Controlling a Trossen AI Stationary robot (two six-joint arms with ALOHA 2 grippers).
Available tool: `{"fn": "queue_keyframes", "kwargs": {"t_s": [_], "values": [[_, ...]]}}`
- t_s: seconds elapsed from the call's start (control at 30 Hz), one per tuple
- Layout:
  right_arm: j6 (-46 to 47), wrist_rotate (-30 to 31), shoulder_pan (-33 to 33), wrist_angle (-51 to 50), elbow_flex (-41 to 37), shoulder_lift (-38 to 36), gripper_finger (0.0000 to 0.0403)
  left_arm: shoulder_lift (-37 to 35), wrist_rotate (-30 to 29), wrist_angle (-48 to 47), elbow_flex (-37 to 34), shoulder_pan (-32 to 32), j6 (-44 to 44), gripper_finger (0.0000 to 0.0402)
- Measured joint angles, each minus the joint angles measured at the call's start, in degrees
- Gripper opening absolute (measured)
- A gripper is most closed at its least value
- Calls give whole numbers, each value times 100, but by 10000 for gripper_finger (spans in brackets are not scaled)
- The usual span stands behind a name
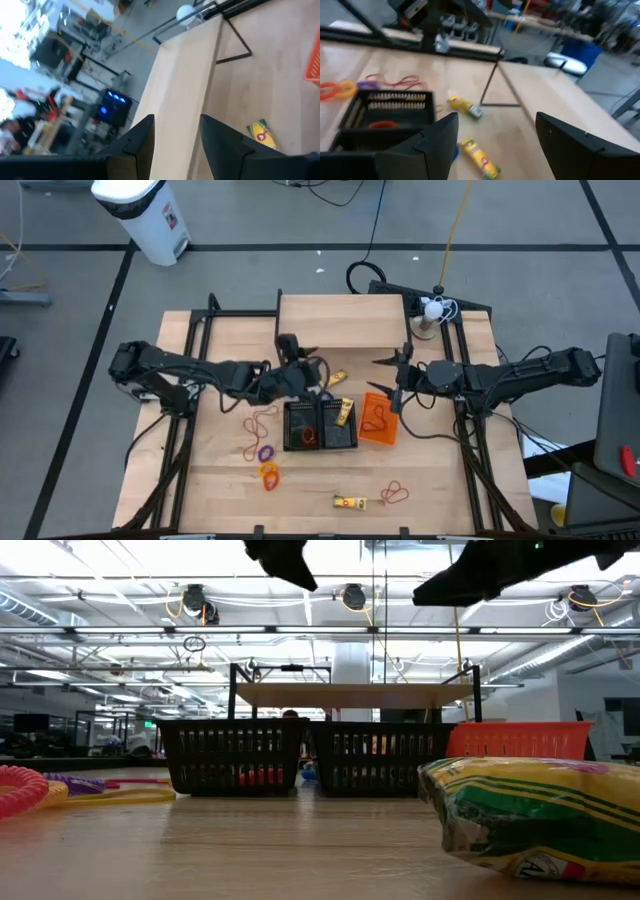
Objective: Pick & Place Office Desk Supplies
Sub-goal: Put the violet spring rubber band into the left black basket
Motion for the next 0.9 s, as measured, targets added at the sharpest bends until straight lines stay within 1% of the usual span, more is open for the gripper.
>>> {"fn": "queue_keyframes", "kwargs": {"t_s": [0.07,0.23,0.3,0.37,0.43,0.53,0.57,0.67,0.77,0.83,0.9], "values": [[-81,85,-67,691,-282,-17,254,-41,-3,94,0,37,-306,157],[290,116,-95,2086,-1051,-28,254,-69,90,40,0,-78,-1295,156],[760,-116,-91,2383,-1376,-33,254,-69,156,-8,0,-159,-1493,157],[1584,-324,-93,2769,-1735,-7,254,-69,329,-62,0,-232,-1728,157],[2282,-344,-109,3418,-1998,-7,254,-69,509,-59,0,-292,-1804,157],[2831,-357,-82,4248,-2373,-53,254,-69,682,12,0,-352,-1940,157],[2948,-487,-43,4399,-2475,-52,254,-69,767,27,0,-360,-2010,157],[3040,-917,167,4628,-2609,-51,254,-69,1189,-147,0,-369,-1966,157],[2872,-1055,509,4582,-2585,-51,254,-69,1609,-396,0,-369,-2586,157],[2623,-1064,760,4406,-2479,-51,254,-69,2209,-613,0,-365,-2860,157],[2379,-1068,973,4140,-2310,-51,254,-68,3009,-913,0,-340,-2879,157]]}}
